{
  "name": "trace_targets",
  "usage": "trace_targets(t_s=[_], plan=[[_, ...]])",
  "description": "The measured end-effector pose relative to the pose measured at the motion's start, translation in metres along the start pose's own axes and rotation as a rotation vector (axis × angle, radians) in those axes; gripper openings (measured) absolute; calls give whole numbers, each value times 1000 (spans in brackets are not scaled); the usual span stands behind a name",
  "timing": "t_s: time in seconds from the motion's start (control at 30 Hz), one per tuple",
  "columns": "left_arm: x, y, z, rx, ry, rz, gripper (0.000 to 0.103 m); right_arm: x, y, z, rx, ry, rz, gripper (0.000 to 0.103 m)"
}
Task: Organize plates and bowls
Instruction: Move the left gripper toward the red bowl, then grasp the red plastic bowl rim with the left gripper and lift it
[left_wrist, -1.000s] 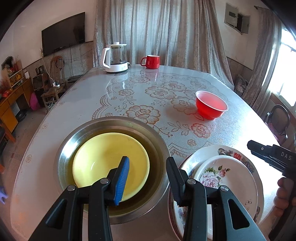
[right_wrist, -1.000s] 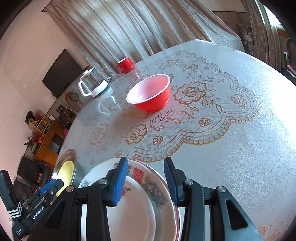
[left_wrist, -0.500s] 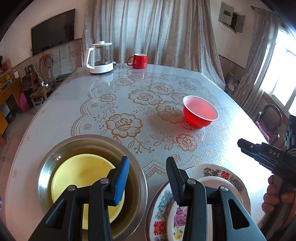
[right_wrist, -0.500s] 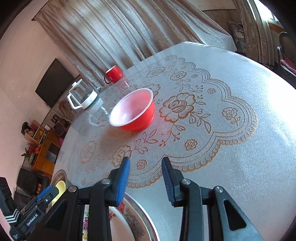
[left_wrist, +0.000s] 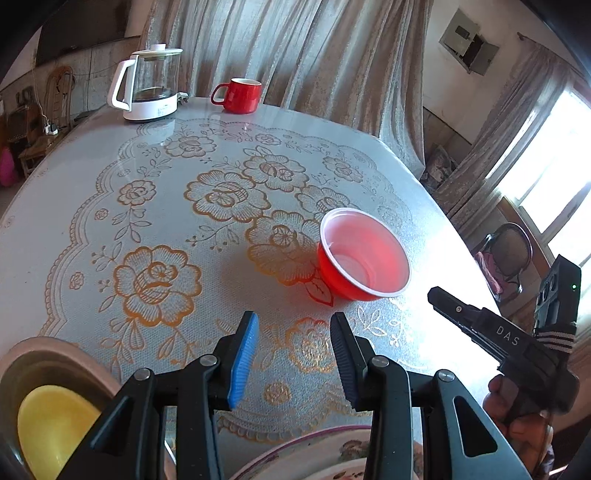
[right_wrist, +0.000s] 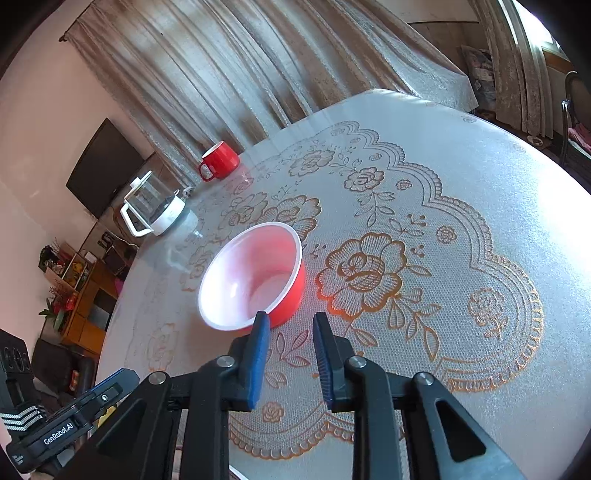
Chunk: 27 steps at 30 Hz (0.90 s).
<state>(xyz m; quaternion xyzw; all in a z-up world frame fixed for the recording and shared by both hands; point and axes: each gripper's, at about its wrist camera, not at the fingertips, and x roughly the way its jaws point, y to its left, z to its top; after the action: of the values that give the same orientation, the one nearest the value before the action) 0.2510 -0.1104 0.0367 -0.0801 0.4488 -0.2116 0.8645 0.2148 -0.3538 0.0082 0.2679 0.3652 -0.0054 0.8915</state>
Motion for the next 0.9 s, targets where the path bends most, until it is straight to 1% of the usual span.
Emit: trace_targets(t_s=[0.03,0.07,0.13,0.2,0.3,0.43,0.5,0.53,0.57,0.67,0.8,0.9], plan=[[5,-1,5,-7,-1,-8,39,4,-1,3,4,4,0,22],[11,-3,10,-14,3,-18,36,9,-2,6,9,9,2,22],[23,-6,19,-30,13,-36,32,17,-3,12,17,15,5,22],[34,-9,27,-44,17,-62,32,25,-4,17,26,24,10,22],[52,-14,38,-60,35,-82,32,37,-7,23,43,36,12,22],[76,-17,45,-73,68,-83,32,48,-10,28,57,52,19,22],[83,-20,44,-65,85,-88,22,52,-12,27,60,61,26,19],[85,-21,43,-59,90,-86,14,53,-12,27,63,68,30,17],[86,-21,41,-57,92,-85,13,54,-11,26,61,72,34,15],[85,-18,40,-68,91,-86,12,54,-6,24,36,71,35,13],[73,-12,36,-82,82,-88,12,52,-1,22,31,81,41,13],[60,-10,30,-73,77,-68,12,48,6,19,21,82,54,13]])
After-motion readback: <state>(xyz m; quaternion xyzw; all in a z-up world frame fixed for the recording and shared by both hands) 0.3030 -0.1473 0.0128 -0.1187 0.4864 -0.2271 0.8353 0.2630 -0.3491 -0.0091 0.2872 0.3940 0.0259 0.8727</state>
